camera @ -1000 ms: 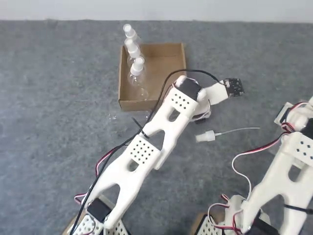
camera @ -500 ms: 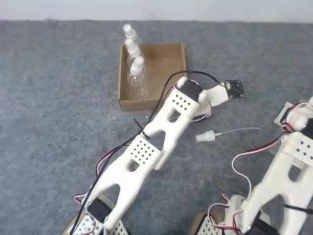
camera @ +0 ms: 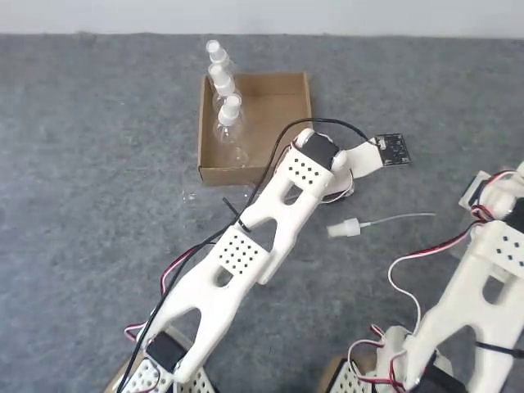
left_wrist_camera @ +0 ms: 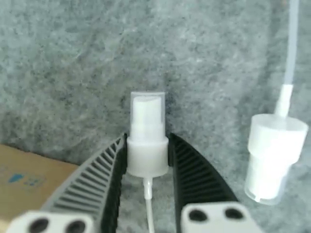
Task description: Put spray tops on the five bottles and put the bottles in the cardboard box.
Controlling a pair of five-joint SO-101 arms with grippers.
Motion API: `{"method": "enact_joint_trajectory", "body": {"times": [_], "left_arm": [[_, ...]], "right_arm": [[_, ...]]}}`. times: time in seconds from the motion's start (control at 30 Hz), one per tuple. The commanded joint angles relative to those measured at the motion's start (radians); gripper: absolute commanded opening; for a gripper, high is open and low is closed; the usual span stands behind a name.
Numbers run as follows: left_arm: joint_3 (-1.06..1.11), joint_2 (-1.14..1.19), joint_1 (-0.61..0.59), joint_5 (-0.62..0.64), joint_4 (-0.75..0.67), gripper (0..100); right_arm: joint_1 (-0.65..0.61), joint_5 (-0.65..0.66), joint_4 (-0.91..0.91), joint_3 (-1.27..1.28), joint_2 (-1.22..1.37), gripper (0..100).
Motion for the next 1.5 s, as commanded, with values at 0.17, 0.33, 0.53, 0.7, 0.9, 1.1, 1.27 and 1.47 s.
{"method": "enact_joint_trajectory", "body": {"times": [0.17,0.33,0.53,0.7,0.9,1.1,1.27,1.47], "left_arm": [[0.222,-0.282,-0.035,0.048,0.037,2],[0.404,-0.483,-0.026,0.054,0.035,2],[0.573,-0.637,0.017,0.087,0.031,2],[0.613,-0.632,0.043,0.089,0.017,2],[0.573,-0.626,0.061,0.135,0.023,2],[0.558,-0.655,0.063,0.176,0.032,1],[0.559,-0.712,0.058,0.229,0.034,1],[0.618,-0.81,0.06,0.261,0.034,1]], "right_arm": [[0.008,0.0,-0.012,-0.069,-0.05,7.3],[0.007,0.0,-0.013,-0.069,-0.05,7.3],[0.008,0.0,-0.018,-0.069,-0.05,7.3],[0.013,0.0,-0.018,-0.068,-0.05,7.3],[0.01,0.0,-0.018,-0.068,-0.05,7.3],[0.008,0.0,-0.019,-0.068,-0.05,7.3],[0.007,0.0,-0.019,-0.068,-0.047,7.3],[-0.013,0.0,-0.021,-0.066,-0.041,7.3]]}}
